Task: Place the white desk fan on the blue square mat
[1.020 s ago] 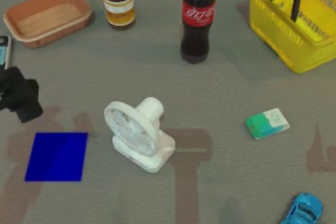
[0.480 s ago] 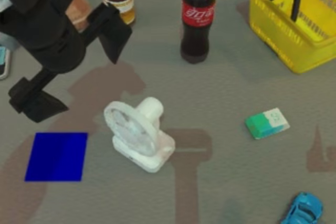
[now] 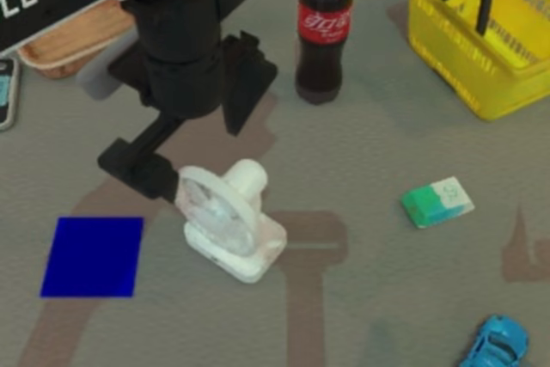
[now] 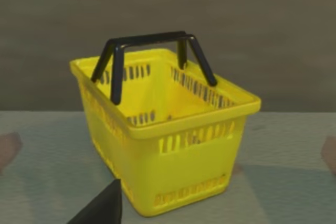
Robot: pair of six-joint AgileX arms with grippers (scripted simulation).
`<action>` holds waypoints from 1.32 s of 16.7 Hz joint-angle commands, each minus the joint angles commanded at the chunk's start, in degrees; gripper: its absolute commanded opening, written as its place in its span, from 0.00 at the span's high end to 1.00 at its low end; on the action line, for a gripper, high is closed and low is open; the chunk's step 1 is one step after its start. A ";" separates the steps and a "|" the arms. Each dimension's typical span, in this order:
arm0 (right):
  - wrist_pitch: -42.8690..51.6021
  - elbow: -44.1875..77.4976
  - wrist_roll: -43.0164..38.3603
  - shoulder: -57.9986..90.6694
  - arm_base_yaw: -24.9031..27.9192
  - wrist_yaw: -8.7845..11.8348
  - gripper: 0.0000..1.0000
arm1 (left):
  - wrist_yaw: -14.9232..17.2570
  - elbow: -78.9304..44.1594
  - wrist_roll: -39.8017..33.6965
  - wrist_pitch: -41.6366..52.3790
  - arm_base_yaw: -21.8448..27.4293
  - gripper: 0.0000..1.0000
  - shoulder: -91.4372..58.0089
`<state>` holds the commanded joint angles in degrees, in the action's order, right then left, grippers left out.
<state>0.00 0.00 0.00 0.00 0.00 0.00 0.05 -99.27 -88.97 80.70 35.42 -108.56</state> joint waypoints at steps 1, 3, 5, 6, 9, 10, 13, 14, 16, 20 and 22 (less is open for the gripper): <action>0.00 0.00 0.00 0.00 0.00 0.00 0.00 | 0.00 -0.09 -0.08 0.08 0.04 0.00 -0.10; 0.00 0.00 0.00 0.00 0.00 0.00 0.00 | 0.00 -0.09 -0.08 0.08 0.04 0.00 -0.10; 0.00 0.00 0.00 0.00 0.00 0.00 0.00 | -0.01 0.08 -0.01 -0.07 -0.24 0.00 0.04; 0.00 0.00 0.00 0.00 0.00 0.00 0.00 | -0.01 0.28 0.03 -0.27 -0.22 0.00 0.04; 0.00 0.00 0.00 0.00 0.00 0.00 0.00 | 0.00 4.04 0.15 -3.98 -0.18 0.00 -0.02; 0.00 0.00 0.00 0.00 0.00 0.00 0.00 | 0.00 5.79 0.14 -5.79 -0.17 0.00 -0.07; 0.00 0.00 0.00 0.00 0.00 0.00 0.00 | 0.00 10.32 0.07 -10.55 -0.10 0.00 -0.27; 0.00 0.00 0.00 0.00 0.00 0.00 0.00 | 0.00 10.89 0.04 -11.12 -0.08 0.00 -0.33; 0.00 0.00 0.00 0.00 0.00 0.00 0.00 | 0.00 10.94 0.04 -11.18 -0.08 0.00 -0.33; 0.00 0.00 0.00 0.00 0.00 0.00 0.00 | 0.00 10.94 0.04 -11.18 -0.08 0.23 -0.33; 0.00 0.00 0.00 0.00 0.00 0.00 0.00 | 0.00 10.94 0.04 -11.18 -0.08 0.38 -0.33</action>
<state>0.00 0.00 0.00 0.00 0.00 0.00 0.05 -88.33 -88.93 69.52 35.34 -108.90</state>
